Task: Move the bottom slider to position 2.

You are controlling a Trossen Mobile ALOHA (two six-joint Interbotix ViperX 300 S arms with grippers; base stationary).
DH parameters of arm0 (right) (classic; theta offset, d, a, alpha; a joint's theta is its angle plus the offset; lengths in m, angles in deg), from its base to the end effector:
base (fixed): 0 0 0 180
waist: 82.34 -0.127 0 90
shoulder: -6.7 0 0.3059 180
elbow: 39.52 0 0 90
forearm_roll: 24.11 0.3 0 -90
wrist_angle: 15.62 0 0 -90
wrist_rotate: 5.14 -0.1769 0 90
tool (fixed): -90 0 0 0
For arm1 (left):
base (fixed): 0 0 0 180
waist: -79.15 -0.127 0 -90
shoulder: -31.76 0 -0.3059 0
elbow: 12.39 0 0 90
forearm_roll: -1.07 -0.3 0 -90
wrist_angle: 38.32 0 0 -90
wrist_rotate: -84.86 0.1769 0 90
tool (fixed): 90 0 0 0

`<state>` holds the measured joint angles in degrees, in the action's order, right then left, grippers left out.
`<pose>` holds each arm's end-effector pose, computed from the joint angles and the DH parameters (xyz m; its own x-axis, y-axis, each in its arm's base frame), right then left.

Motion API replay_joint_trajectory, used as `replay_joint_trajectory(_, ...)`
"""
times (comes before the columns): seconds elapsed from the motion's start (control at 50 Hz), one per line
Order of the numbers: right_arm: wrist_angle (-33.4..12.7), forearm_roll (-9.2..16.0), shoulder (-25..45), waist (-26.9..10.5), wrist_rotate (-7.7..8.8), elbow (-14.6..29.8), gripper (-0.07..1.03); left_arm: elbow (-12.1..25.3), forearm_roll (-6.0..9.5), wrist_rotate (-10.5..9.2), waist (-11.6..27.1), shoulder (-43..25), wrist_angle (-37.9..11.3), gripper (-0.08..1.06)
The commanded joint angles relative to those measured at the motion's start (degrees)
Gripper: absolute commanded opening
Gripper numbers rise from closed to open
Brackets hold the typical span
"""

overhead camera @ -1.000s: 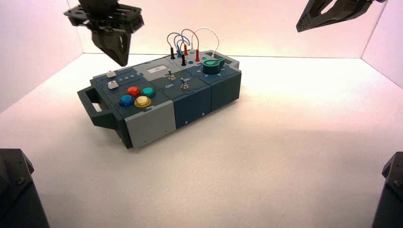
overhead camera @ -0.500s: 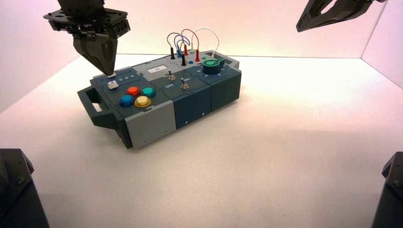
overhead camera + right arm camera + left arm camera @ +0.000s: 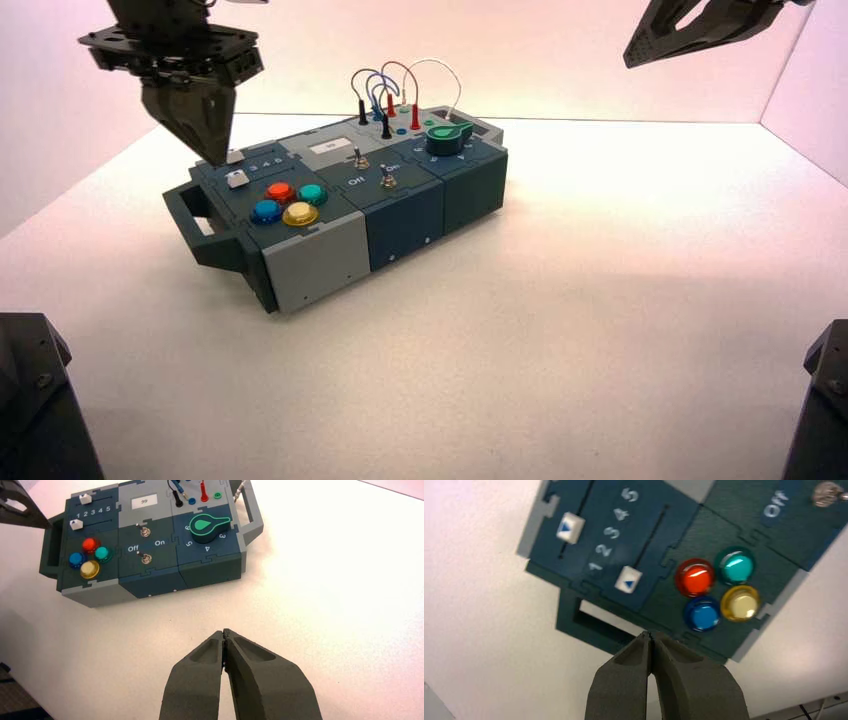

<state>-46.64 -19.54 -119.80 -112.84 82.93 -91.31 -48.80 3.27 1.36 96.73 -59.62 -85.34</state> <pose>0.1942 0.1228 0.1662 0.5747 0.3862 -0.7215 -0.4654 0.8794 0.1000 0.2468 -0.0834 0.0729 0.0781 -0.0542 -0.9955 0.3859 0.9223 -0.0199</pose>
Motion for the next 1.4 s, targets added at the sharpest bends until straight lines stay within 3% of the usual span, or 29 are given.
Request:
replay_joint_trajectory(0.02,0.3,0.2,0.1,0.0,0.09,2.1,-0.02,1.0,-0.18,0.18,-1.1,-0.2,0.1,-0.03)
replay_joint_trajectory(0.4,0.3,0.1,-0.8,0.0,0.09,2.1,-0.02,1.8,-0.35,0.26,-1.4,-5.2,1.2,-0.03)
replay_joint_trajectory(1.0,0.4,0.1,-1.0,0.0,0.09,1.9,-0.02,5.7,-2.64,0.35,-2.0,-9.4,1.8,-0.03)
replay_joint_trajectory(1.4,0.6,0.2,-0.9,0.0,0.09,1.9,-0.02,6.3,-2.72,0.53,-2.0,-11.3,2.3,-0.03)
